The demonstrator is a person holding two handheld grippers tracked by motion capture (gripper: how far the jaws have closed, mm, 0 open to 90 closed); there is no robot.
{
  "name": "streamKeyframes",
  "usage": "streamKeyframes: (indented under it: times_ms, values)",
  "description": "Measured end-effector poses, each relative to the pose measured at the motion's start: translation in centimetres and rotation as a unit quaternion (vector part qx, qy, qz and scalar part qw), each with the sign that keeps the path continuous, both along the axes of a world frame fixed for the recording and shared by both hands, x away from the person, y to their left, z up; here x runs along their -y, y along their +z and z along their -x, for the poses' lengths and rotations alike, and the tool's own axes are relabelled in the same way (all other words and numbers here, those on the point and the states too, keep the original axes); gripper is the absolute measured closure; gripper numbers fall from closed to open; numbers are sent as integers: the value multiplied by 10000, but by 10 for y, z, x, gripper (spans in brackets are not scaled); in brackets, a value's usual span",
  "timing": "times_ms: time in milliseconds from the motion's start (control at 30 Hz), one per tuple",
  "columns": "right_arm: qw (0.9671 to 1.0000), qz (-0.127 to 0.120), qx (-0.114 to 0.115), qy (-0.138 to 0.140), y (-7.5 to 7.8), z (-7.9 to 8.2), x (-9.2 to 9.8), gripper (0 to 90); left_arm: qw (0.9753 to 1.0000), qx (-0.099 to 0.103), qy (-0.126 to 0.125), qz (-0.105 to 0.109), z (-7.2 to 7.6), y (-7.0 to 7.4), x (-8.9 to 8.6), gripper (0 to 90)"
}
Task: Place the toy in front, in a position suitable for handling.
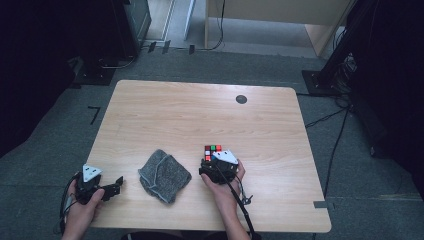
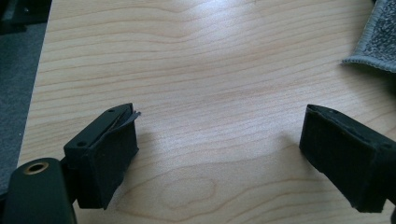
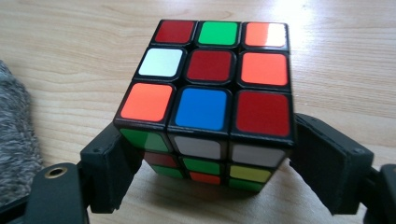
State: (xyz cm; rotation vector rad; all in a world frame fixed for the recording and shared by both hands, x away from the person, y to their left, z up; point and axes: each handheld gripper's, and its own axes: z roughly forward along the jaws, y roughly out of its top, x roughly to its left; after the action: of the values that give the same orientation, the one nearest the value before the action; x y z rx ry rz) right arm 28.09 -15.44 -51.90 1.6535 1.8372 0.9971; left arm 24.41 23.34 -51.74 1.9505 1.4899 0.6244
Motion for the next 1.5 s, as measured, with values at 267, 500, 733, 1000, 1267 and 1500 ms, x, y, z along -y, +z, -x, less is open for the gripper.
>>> streamKeyframes:
  times_ms: [267,500,733,1000,1267,1500]
  values:
    - [9999,70,-33,-95,0,-2,-6,246,10000,0,0,1,0,0,0,112]
    - [9999,34,-25,-134,0,1,0,277,10000,0,1,2,0,0,0,113]
    - [9999,70,11,-104,0,-2,-4,253,10000,-1,-5,0,0,0,0,113]
    - [9996,205,115,-163,0,0,-3,338,10000,0,-5,0,0,0,0,112]
    - [9994,160,315,-67,6,6,5,342,10000,-2,-8,-2,0,0,0,112]
    - [9979,283,498,297,24,16,18,343,10000,-3,0,-2,-1,0,0,109]
